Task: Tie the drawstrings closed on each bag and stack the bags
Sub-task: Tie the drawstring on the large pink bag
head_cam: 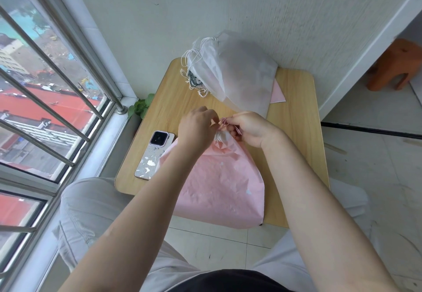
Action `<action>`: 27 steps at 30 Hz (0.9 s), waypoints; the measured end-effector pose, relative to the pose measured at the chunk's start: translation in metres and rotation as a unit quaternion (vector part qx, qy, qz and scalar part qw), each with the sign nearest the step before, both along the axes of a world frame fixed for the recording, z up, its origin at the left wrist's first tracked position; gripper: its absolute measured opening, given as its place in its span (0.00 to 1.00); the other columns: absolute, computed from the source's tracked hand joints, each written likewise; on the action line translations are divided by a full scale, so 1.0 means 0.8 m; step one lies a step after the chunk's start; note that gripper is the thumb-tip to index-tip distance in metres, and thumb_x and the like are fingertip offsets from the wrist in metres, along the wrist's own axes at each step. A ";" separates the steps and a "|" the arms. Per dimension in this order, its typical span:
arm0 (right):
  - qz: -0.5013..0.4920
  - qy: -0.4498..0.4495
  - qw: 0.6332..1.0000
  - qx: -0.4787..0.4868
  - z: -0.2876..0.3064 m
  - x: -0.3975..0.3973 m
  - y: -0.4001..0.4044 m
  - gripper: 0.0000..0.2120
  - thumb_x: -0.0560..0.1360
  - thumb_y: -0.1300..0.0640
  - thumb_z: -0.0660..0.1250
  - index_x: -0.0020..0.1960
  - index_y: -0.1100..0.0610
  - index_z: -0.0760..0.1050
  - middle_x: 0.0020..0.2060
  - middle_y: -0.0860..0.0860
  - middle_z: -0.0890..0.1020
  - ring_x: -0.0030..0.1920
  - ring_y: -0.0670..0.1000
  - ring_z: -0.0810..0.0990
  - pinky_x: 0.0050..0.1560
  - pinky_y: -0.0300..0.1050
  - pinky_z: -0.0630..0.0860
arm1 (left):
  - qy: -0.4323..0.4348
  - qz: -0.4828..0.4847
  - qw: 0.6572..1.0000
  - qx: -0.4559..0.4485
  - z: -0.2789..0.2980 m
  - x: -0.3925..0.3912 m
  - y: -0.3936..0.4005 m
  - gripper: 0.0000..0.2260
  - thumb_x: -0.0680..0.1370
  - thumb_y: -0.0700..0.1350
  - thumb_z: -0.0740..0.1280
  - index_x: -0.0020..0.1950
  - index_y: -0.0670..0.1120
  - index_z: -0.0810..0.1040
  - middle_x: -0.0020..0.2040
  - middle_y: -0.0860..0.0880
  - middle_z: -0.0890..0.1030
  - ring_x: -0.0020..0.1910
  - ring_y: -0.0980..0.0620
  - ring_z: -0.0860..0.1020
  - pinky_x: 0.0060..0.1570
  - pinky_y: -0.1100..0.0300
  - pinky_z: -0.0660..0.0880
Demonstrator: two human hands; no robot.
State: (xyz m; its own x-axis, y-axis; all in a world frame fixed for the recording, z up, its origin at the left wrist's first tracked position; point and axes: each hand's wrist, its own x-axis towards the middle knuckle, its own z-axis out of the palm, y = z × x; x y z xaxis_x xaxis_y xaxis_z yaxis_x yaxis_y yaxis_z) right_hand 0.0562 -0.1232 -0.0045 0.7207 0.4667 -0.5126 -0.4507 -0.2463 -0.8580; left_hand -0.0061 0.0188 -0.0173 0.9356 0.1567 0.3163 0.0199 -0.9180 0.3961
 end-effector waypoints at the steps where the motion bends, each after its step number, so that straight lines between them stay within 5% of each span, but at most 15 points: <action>1: -0.006 0.001 1.000 0.002 0.001 0.000 0.001 0.12 0.81 0.64 0.58 0.40 0.59 0.73 0.28 0.51 0.69 0.27 0.47 0.65 0.25 0.36 0.61 | 0.027 -0.010 0.998 -0.050 0.001 0.000 -0.001 0.03 0.73 0.42 0.71 0.45 0.45 0.84 0.42 0.48 0.80 0.41 0.47 0.78 0.39 0.54 0.73; 5: -0.027 -0.006 1.000 0.008 -0.001 0.000 -0.001 0.12 0.81 0.65 0.59 0.39 0.60 0.73 0.29 0.52 0.70 0.27 0.47 0.66 0.28 0.37 0.61 | 0.067 -0.009 0.986 -0.154 0.003 -0.002 -0.005 0.07 0.74 0.46 0.68 0.46 0.47 0.85 0.43 0.51 0.82 0.39 0.53 0.77 0.42 0.57 0.75; 12: -0.025 -0.031 0.999 0.018 -0.012 0.003 -0.005 0.03 0.78 0.63 0.67 0.48 0.64 0.77 0.33 0.53 0.77 0.30 0.47 0.71 0.30 0.37 0.66 | 0.090 0.008 0.981 -0.171 0.002 0.004 0.000 0.09 0.78 0.49 0.69 0.46 0.45 0.86 0.42 0.51 0.85 0.38 0.58 0.75 0.34 0.74 0.64; 19: -0.043 -0.138 0.987 -0.064 -0.017 -0.001 -0.012 0.06 0.72 0.62 0.74 0.49 0.62 0.83 0.36 0.53 0.83 0.32 0.46 0.76 0.30 0.32 0.70 | 0.225 0.014 0.929 -0.292 0.016 0.007 0.007 0.10 0.80 0.42 0.62 0.43 0.45 0.82 0.33 0.52 0.75 0.30 0.54 0.69 0.31 0.61 0.65; 23: -0.055 -0.195 0.971 -0.128 -0.026 0.002 -0.016 0.03 0.72 0.65 0.72 0.41 0.58 0.82 0.33 0.52 0.82 0.29 0.44 0.78 0.36 0.35 0.74 | 0.310 0.021 0.865 -0.394 0.019 0.006 0.014 0.10 0.80 0.37 0.58 0.38 0.43 0.72 0.31 0.48 0.68 0.24 0.53 0.62 0.21 0.66 0.57; 27: -0.051 -0.230 0.954 -0.186 -0.040 0.006 -0.018 0.04 0.73 0.61 0.72 0.40 0.56 0.81 0.34 0.49 0.83 0.32 0.44 0.79 0.42 0.42 0.77 | 0.320 0.048 0.885 -0.335 0.015 0.006 0.020 0.11 0.77 0.41 0.56 0.34 0.45 0.64 0.29 0.47 0.66 0.24 0.50 0.61 0.25 0.63 0.58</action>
State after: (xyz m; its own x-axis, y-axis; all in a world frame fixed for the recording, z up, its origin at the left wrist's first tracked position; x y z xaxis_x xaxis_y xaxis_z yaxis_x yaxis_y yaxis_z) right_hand 0.0613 -0.1374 -0.0364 0.9412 0.2294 -0.2481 -0.0863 -0.5466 -0.8329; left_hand -0.0016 0.0345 -0.0055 0.8613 0.1966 -0.4686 0.5028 -0.4626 0.7302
